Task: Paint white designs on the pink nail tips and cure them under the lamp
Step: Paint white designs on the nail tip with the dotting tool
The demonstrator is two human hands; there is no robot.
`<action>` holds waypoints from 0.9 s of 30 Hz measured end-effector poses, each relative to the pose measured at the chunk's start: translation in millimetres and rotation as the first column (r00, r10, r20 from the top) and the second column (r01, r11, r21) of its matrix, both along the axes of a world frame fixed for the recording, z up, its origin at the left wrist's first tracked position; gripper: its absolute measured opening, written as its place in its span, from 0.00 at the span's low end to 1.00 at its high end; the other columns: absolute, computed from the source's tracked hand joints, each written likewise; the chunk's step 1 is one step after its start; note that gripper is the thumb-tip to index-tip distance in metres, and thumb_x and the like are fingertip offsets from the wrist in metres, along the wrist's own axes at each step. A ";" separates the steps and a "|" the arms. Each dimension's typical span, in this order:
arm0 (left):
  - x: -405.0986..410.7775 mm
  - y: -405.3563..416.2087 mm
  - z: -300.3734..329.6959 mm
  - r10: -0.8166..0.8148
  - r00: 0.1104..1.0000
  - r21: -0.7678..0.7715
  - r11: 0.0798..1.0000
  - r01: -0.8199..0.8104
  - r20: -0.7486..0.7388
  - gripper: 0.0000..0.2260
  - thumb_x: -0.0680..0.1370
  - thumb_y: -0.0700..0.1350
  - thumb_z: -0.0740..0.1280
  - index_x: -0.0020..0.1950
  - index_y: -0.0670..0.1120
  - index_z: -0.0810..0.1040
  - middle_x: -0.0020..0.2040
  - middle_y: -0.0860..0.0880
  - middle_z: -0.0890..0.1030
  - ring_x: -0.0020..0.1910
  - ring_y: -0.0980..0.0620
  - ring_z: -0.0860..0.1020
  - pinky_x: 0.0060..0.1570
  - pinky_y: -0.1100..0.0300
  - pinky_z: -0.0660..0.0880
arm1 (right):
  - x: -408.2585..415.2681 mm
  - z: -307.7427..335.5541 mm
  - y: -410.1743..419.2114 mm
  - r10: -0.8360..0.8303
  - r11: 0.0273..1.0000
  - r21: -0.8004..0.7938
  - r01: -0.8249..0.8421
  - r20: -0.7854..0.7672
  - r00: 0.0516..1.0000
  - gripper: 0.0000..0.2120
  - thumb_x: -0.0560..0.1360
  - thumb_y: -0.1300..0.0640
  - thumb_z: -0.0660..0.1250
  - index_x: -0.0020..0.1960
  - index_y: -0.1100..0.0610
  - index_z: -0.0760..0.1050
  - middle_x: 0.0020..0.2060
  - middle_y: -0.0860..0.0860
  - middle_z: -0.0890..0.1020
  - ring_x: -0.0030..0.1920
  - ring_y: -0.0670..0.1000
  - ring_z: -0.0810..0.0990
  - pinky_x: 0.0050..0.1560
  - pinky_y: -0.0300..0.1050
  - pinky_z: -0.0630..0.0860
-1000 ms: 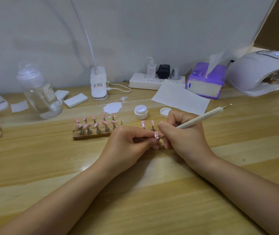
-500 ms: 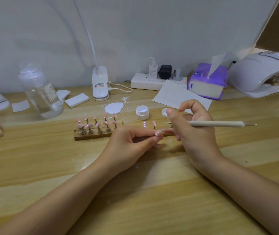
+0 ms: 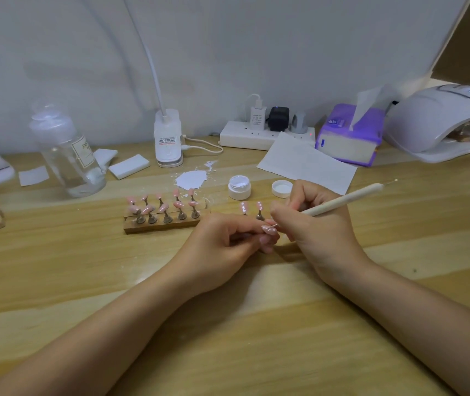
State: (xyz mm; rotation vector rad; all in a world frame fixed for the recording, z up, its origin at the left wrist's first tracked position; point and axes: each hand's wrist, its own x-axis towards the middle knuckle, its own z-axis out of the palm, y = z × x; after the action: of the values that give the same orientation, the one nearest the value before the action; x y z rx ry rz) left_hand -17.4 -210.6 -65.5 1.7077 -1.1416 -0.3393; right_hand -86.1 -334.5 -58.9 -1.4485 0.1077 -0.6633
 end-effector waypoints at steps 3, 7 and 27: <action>-0.7 0.2 0.7 0.000 1.000 -0.014 1.000 0.000 0.012 0.12 0.75 0.31 0.65 0.41 0.48 0.81 0.35 0.54 0.82 0.37 0.67 0.78 0.44 0.74 0.71 | -0.1 1.6 1.0 0.006 1.000 0.000 -0.006 -0.018 1.000 0.19 0.68 0.76 0.62 0.28 0.59 0.60 0.16 0.47 0.65 0.16 0.42 0.69 0.20 0.31 0.65; -1.3 -0.4 1.3 0.004 1.000 -0.014 1.000 -0.003 0.018 0.13 0.75 0.32 0.66 0.42 0.51 0.80 0.35 0.57 0.81 0.38 0.68 0.78 0.44 0.75 0.71 | -1.0 3.7 2.5 0.015 1.000 0.009 -0.015 -0.028 0.999 0.19 0.69 0.76 0.62 0.28 0.59 0.60 0.15 0.47 0.65 0.16 0.42 0.69 0.20 0.30 0.64; -1.3 -0.1 2.3 0.009 1.000 0.000 1.000 -0.009 0.022 0.13 0.75 0.33 0.66 0.43 0.51 0.80 0.36 0.57 0.82 0.38 0.68 0.78 0.43 0.75 0.71 | 2.1 1.5 1.4 -0.043 0.999 -0.032 0.041 -0.051 0.998 0.18 0.66 0.76 0.62 0.27 0.59 0.60 0.19 0.53 0.63 0.17 0.43 0.66 0.20 0.31 0.64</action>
State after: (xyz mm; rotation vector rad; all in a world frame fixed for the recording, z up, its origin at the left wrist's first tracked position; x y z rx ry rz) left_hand -18.7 -210.6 -63.2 1.7197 -1.1501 -0.3156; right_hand -84.0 -333.0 -57.4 -1.4966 0.1693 -0.6643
